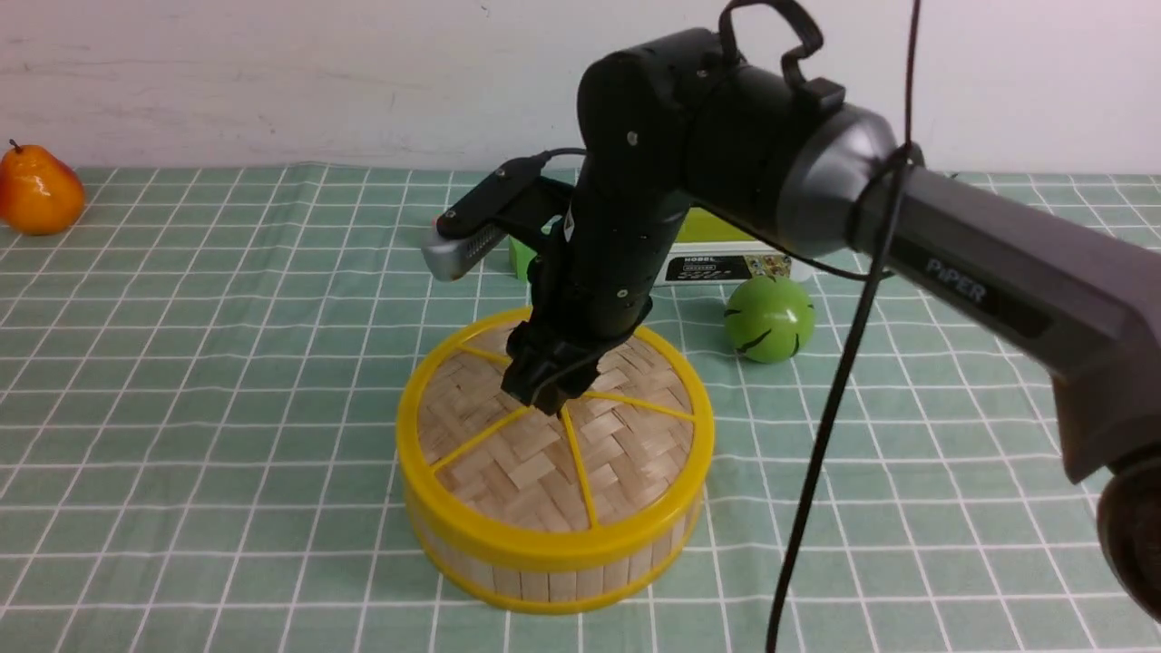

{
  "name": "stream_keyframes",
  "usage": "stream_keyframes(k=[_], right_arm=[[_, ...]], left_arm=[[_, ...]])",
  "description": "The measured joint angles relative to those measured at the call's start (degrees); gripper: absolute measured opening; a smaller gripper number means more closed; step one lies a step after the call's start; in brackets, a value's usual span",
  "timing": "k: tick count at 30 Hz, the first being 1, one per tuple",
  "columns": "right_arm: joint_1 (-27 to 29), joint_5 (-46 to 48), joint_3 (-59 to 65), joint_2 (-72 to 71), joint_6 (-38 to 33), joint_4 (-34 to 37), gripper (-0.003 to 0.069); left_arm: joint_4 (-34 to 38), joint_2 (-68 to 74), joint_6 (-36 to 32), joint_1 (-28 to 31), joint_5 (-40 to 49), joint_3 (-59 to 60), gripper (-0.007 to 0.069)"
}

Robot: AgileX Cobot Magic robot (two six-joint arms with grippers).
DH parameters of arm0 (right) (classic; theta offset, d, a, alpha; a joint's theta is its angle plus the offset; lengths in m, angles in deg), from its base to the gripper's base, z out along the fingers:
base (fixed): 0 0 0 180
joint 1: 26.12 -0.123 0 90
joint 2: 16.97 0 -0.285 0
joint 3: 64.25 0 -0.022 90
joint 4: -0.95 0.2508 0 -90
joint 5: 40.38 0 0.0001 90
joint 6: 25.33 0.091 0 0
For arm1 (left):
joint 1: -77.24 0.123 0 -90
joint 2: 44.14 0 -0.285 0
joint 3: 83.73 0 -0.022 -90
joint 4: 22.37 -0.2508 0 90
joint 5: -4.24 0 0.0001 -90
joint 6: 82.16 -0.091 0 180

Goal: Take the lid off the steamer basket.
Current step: Use the right arm to lift the lid of the steamer, then use the right arm to place the steamer lid on the table

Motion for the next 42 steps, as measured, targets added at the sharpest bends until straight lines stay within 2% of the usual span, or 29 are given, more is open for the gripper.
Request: stream_keyframes(k=[5,9,11,16,22,25,26,28,29,31,32,34,35,36,42], right_arm=[[0.00,-1.74,-0.06,1.35,1.10,-0.47,0.0269],[0.00,-1.69,-0.29,1.17,1.57,-0.86,0.0096],[0.00,-1.63,-0.29,0.94,1.71,-0.86,0.0073],[-0.01,0.58,-0.23,-1.34,1.71,-2.30,0.0078],[1.55,4.28,0.74,-12.74,2.53,-7.43,0.0078],[6.08,4.28,5.83,-19.33,4.19,-7.17,0.0078],[6.08,4.28,5.83,-19.74,4.26,-7.18,0.0078],[11.39,4.35,13.95,-24.61,4.49,-6.39,0.0078],[11.78,4.35,14.59,-25.23,4.49,-6.39,0.0078],[16.70,4.13,23.41,-28.30,4.49,-6.39,0.0078],[17.44,3.94,24.75,-28.44,4.49,-6.39,0.0078],[21.59,-1.22,32.11,-29.32,5.07,-5.93,0.0078],[21.89,-1.79,32.66,-29.32,5.07,-5.87,0.0078],[24.28,-7.03,37.24,-29.18,6.07,-4.75,0.0078],[26.75,-18.40,44.81,-26.51,6.45,-2.90,0.0078]], left_arm=[[0.00,0.00,0.00,0.00,0.00,0.00,0.0239],[0.00,0.00,0.00,0.00,0.00,0.00,0.0239],[0.00,0.00,0.00,0.00,0.00,0.00,0.0239],[0.00,0.00,0.00,0.00,0.00,0.00,0.0239],[0.00,0.00,0.00,0.00,0.00,0.00,0.0239],[0.00,0.00,0.00,0.00,0.00,0.00,0.0239],[0.00,0.00,0.00,0.00,0.00,0.00,0.0239],[0.00,0.00,0.00,0.00,0.00,0.00,0.0239],[0.00,0.00,0.00,0.00,0.00,0.00,0.0239],[0.00,0.00,0.00,0.00,0.00,0.00,0.0239],[0.00,0.00,0.00,0.00,0.00,0.00,0.0239],[0.00,0.00,0.00,0.00,0.00,0.00,0.0239],[0.00,0.00,0.00,0.00,0.00,0.00,0.0239],[0.00,0.00,0.00,0.00,0.00,0.00,0.0239],[0.00,0.00,0.00,0.00,0.00,0.00,0.0239]])
